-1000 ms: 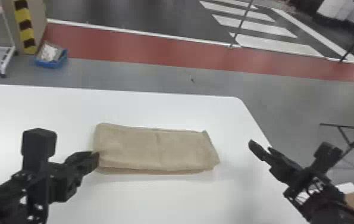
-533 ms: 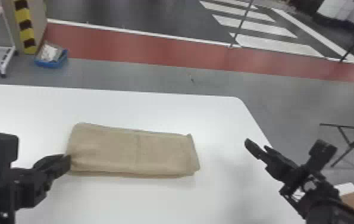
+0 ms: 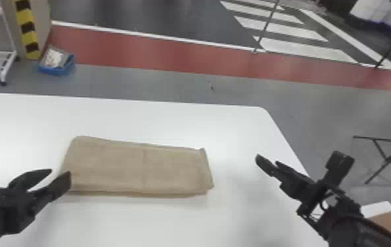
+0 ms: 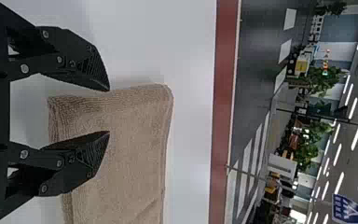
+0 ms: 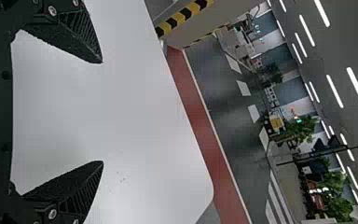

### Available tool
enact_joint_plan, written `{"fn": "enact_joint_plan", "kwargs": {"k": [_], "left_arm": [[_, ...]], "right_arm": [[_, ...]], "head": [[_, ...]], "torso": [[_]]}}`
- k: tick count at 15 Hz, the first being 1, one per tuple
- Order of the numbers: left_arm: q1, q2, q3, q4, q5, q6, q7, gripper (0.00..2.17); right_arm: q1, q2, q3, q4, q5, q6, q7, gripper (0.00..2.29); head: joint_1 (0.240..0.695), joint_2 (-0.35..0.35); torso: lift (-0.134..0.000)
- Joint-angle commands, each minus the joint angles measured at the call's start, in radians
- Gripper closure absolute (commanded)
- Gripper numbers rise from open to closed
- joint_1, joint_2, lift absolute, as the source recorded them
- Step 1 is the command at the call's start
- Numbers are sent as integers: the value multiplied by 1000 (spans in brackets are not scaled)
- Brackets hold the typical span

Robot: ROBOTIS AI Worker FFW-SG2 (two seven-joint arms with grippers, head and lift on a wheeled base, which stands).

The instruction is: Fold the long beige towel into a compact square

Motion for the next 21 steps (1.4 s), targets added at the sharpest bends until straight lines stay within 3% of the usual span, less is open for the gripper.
{"fn": "enact_joint_plan", "kwargs": {"k": [1,4,6,12,14,21], "left_arm": [[34,2,28,-64,-4,-7,0,73],[77,11,39,-81,-9,-200,-17,70],[58,8,15,-53,-7,-206,-49,76],[14,-6,-56,8,-6,-225,-63,90],[20,0,-56,2,-4,-240,-69,90],[74,11,-28,-33,-3,-283,-92,93]], "right_arm": [[3,25,56,-66,21,81,-2,211],[1,53,142,-134,99,161,-14,218],[1,77,168,-161,125,192,-20,218],[-44,87,280,-167,221,351,-74,218],[-77,87,295,-166,251,370,-106,218],[-157,87,346,-106,313,462,-123,286]], "head": [[695,-331],[695,-278],[695,-241],[695,-215],[695,-209],[695,-198]], "torso": [[-124],[-124],[-124],[-124],[-124],[-124]]}}
